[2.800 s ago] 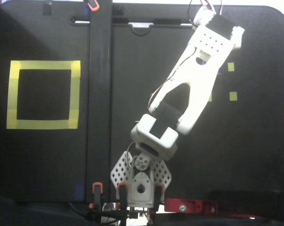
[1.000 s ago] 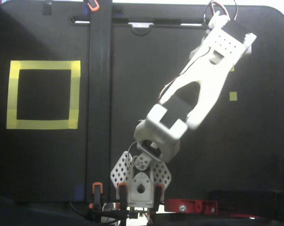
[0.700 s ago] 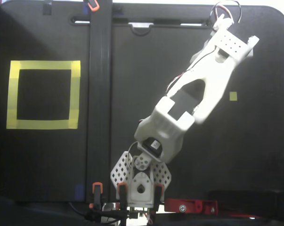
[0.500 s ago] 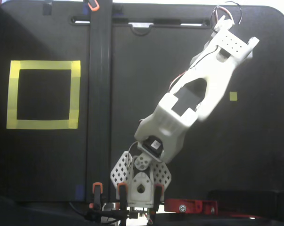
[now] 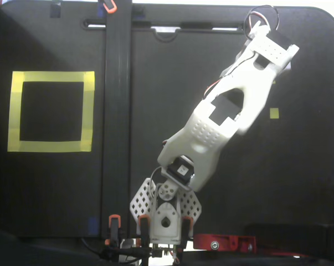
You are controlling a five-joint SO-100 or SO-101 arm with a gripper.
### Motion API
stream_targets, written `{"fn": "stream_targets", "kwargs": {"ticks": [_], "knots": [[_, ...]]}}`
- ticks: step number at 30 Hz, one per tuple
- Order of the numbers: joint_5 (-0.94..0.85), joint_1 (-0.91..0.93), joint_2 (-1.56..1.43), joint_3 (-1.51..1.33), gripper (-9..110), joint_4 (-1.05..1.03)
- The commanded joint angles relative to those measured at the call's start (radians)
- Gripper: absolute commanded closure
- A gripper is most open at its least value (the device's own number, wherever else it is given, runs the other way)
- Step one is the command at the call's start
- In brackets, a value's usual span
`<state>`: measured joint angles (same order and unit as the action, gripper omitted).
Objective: Grasp the block and place it in the designated area.
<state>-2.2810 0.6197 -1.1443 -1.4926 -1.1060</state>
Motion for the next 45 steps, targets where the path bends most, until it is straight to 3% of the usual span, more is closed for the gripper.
{"fn": "stream_targets", "kwargs": {"ticks": [1,8,17,45], "knots": [[-0.009,-0.006,-0.005,0.038,67,0.006],[-0.012,-0.006,-0.003,0.038,68,0.009],[-0.018,0.003,0.000,0.035,81,0.009],[0.020,0.000,-0.140,0.041,81,-0.086]]}}
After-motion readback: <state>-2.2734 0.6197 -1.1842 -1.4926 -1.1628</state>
